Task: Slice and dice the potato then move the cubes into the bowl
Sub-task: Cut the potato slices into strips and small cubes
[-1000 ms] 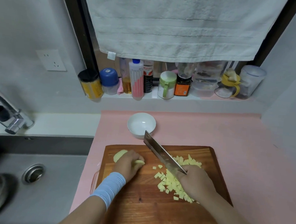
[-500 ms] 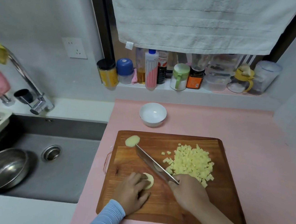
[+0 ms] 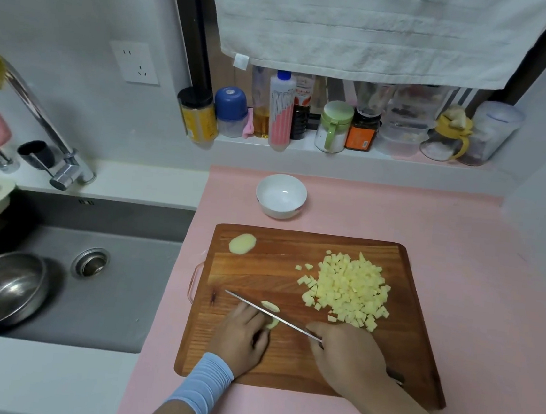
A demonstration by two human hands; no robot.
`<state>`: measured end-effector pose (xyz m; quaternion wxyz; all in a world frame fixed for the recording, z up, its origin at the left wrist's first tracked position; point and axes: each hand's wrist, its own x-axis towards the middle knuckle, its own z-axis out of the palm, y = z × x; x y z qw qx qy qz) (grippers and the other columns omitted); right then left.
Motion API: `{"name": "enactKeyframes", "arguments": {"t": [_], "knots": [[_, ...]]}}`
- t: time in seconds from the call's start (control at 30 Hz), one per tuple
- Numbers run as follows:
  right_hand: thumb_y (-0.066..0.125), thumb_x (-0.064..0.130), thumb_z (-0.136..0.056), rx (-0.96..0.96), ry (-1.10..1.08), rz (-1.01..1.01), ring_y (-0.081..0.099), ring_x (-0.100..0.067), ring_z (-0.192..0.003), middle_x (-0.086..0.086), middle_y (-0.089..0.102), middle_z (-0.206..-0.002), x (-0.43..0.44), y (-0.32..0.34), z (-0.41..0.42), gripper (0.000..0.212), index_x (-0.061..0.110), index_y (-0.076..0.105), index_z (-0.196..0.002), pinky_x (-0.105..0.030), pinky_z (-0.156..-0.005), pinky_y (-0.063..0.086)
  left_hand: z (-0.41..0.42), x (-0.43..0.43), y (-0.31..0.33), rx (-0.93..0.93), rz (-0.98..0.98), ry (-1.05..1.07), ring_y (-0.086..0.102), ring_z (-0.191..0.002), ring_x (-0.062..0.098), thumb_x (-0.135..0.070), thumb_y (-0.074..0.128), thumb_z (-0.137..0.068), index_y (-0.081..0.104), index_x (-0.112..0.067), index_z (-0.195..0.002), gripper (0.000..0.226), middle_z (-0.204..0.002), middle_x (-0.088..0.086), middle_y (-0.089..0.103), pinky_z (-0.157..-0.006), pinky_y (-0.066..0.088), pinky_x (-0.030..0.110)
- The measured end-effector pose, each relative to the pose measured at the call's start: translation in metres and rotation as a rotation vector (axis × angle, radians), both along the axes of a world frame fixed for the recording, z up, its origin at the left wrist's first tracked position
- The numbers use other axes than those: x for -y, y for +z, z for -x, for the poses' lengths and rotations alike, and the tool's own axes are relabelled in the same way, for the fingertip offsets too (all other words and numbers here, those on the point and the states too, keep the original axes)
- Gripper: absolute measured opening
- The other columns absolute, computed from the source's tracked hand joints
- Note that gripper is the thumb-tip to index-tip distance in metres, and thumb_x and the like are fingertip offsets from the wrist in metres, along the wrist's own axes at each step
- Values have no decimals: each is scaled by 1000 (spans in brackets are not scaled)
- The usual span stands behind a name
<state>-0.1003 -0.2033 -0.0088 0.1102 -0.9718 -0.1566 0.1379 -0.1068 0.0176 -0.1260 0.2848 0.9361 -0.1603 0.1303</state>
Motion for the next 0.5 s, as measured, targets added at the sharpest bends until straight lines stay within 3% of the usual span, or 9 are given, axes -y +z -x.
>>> {"name": "enactKeyframes", "arguments": {"t": [0.17,0.33,0.5], "knots": [[44,40,-102,-22,-4,-24,62,-17,-66,5,65,-72,8,-7,-4,28,25,66,-108,-32,-64,55,0,-1,0,-5,19,7,58,-95,19,-14,65,-82,67,-15,-88,6,-97,-4,62,-87,50,32],[44,34,-105,-130,-15,-61,53,-8,-57,10,54,-62,5,-9,-14,27,29,69,-100,-17,-51,34,0,-1,2,3,32,9,54,-91,16,-13,66,-81,65,-15,-85,5,-94,-5,59,-82,50,28],[47,30,-104,-224,-60,-58,57,-6,-68,10,60,-73,-10,-15,-28,26,27,72,-101,-20,-58,39,0,0,1,9,37,6,56,-93,17,-13,66,-82,66,-15,-87,6,-96,-5,61,-83,49,27]]}}
